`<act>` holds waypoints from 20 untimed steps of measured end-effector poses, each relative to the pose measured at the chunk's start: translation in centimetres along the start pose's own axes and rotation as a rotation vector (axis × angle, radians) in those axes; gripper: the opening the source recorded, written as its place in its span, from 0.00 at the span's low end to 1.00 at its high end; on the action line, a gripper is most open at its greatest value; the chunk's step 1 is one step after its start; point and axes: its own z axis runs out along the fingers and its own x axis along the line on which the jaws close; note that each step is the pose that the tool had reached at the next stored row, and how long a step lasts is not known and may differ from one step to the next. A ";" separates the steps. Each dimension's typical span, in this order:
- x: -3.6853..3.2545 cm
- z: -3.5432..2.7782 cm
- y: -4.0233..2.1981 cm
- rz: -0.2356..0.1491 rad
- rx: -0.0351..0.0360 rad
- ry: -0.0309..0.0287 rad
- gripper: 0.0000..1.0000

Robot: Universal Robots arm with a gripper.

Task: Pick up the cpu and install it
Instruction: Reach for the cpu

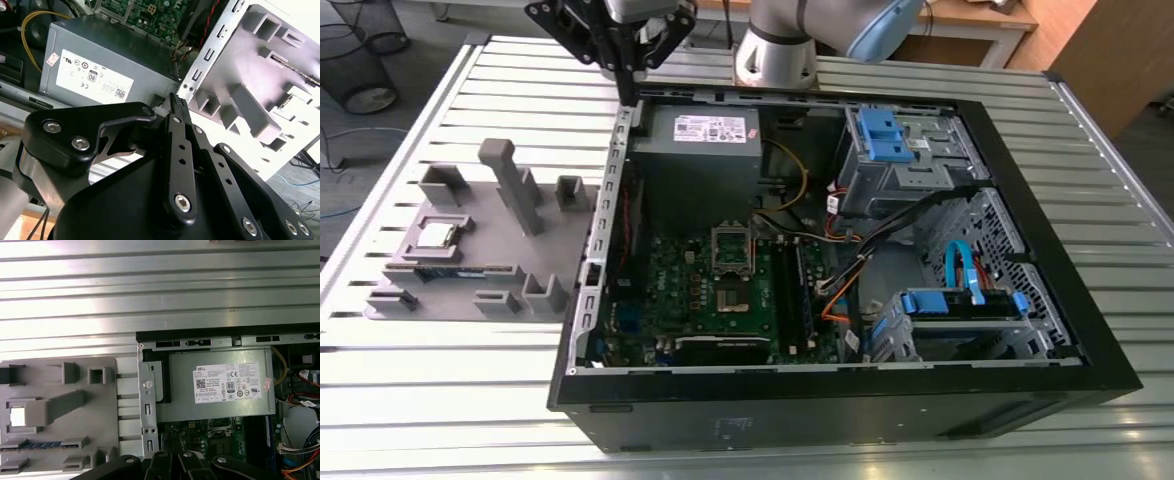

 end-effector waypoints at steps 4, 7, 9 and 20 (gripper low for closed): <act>0.85 -0.03 -0.06 0.000 0.0000 -0.0006 0.11; 1.48 -0.04 -0.11 0.000 -0.0002 -0.0011 0.11; 1.90 -0.06 -0.14 0.000 -0.0002 -0.0014 0.11; 2.78 -0.09 -0.21 0.000 -0.0002 -0.0018 0.11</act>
